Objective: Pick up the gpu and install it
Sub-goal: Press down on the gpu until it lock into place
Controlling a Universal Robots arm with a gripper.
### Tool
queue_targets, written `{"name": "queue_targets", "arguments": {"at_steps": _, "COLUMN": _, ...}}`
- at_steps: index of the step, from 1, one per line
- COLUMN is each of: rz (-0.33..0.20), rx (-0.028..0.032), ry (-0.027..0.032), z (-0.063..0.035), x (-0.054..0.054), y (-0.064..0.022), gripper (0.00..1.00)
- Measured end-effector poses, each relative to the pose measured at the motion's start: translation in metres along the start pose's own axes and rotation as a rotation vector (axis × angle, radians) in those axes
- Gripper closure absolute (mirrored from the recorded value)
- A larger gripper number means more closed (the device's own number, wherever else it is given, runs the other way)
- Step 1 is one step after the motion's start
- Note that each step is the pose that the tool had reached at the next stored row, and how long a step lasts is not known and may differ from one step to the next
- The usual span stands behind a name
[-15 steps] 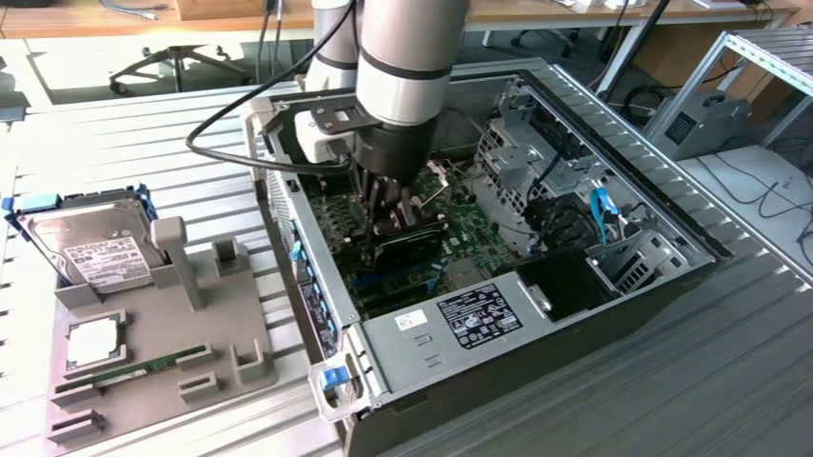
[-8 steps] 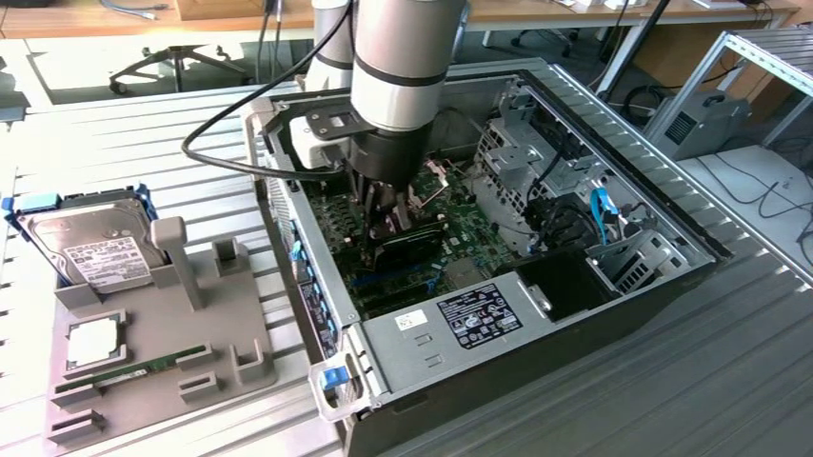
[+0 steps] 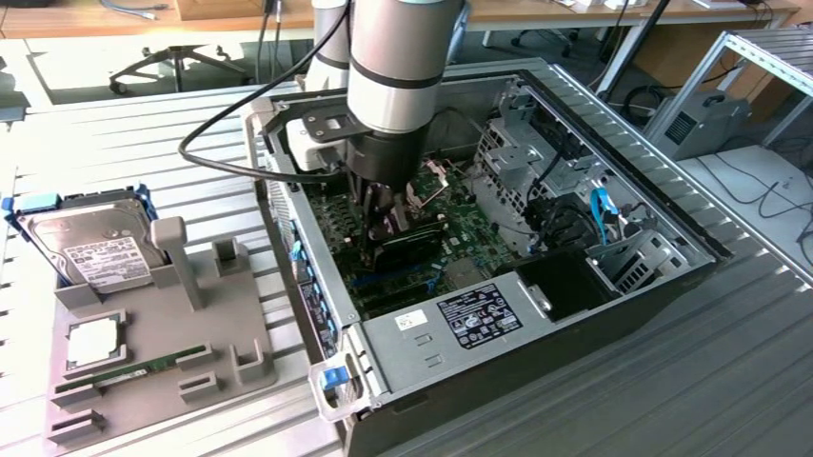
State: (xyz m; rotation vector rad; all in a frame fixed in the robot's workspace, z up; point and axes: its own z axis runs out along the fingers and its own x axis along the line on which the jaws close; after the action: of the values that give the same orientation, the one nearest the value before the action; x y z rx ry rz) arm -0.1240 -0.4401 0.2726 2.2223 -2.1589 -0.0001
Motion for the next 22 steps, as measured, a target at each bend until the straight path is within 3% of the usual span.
{"name": "queue_targets", "arguments": {"at_steps": 13, "rz": 0.000, "rx": 0.0005, "ry": -0.0010, "z": 0.0009, "x": 0.000, "y": 0.0002, "gripper": 0.89}}
{"name": "queue_targets", "arguments": {"at_steps": 19, "rz": 0.000, "rx": 0.0001, "ry": -0.0002, "z": -0.0213, "x": 0.001, "y": 0.0010, "gripper": 0.89}}
{"name": "queue_targets", "arguments": {"at_steps": 22, "rz": 0.000, "rx": 0.0002, "ry": -0.0005, "z": -0.0227, "x": 0.001, "y": 0.0008, "gripper": 0.89}}
